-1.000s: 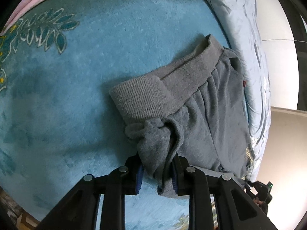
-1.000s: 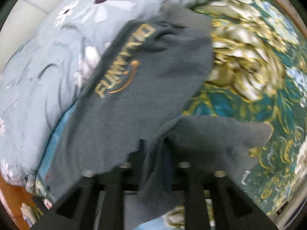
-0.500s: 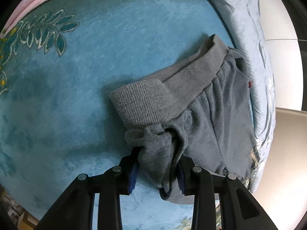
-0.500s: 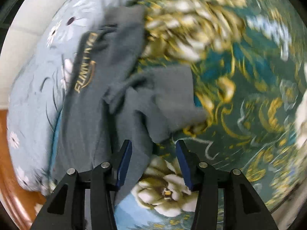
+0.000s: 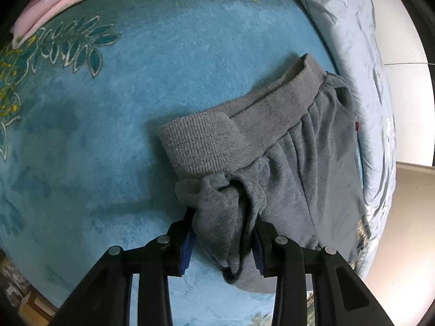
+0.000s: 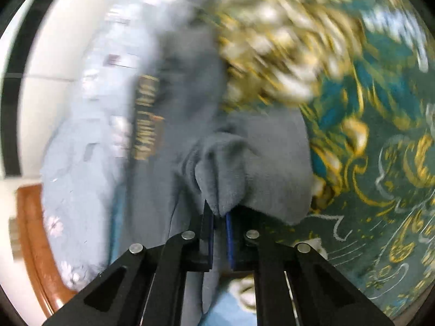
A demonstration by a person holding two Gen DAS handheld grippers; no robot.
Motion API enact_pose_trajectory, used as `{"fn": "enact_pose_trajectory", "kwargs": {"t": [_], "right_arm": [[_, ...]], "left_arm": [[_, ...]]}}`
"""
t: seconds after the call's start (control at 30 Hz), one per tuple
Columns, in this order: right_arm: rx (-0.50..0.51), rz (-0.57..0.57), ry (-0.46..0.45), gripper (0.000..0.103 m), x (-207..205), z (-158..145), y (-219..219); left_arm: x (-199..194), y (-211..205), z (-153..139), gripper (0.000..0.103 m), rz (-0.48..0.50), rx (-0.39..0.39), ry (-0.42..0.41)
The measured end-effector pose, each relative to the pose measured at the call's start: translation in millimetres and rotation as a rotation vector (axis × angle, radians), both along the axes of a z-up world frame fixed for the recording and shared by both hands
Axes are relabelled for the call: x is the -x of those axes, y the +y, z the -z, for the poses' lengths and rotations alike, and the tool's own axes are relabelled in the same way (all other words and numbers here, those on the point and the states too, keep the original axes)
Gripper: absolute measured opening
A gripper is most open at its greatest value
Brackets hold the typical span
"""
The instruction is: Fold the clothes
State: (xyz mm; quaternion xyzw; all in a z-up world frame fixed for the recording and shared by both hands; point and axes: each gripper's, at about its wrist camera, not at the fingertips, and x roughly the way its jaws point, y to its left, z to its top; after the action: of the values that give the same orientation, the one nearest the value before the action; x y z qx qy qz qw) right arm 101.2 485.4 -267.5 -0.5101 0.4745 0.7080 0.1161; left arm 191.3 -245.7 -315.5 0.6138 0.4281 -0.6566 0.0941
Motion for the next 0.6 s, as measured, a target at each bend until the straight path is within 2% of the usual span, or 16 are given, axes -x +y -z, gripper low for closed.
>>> {"fn": "enact_pose_trajectory", "kwargs": {"t": [0.07, 0.13, 0.17, 0.2, 0.23, 0.3, 0.4, 0.6], "right_arm": [[-0.037, -0.022, 0.07, 0.007, -9, -33, 5], [-0.104, -0.061, 0.016, 0.007, -18, -36, 10], [-0.137, -0.081, -0.022, 0.007, -21, -33, 12], [-0.164, -0.101, -0.114, 0.007, -16, -13, 11], [-0.167, -0.094, -0.167, 0.007, -18, 0, 15], [-0.136, -0.046, -0.208, 0.007, -33, 19, 23], [-0.128, -0.036, -0.24, 0.008, -40, 32, 27], [-0.135, -0.037, -0.261, 0.009, -46, 32, 32]], "left_arm": [[-3, 1, -2, 0.044, 0.01, -0.001, 0.001], [-7, 1, -3, 0.049, 0.018, -0.003, -0.002], [-9, 1, -2, 0.051, 0.02, -0.003, -0.007], [-12, 1, -2, 0.052, 0.023, -0.003, -0.012], [-15, -1, -2, 0.052, 0.022, -0.006, -0.016], [-22, -5, -6, 0.052, 0.019, -0.005, -0.014], [-33, -14, -13, 0.059, 0.018, 0.006, 0.004], [-60, -34, -25, 0.063, -0.002, 0.031, 0.026]]}}
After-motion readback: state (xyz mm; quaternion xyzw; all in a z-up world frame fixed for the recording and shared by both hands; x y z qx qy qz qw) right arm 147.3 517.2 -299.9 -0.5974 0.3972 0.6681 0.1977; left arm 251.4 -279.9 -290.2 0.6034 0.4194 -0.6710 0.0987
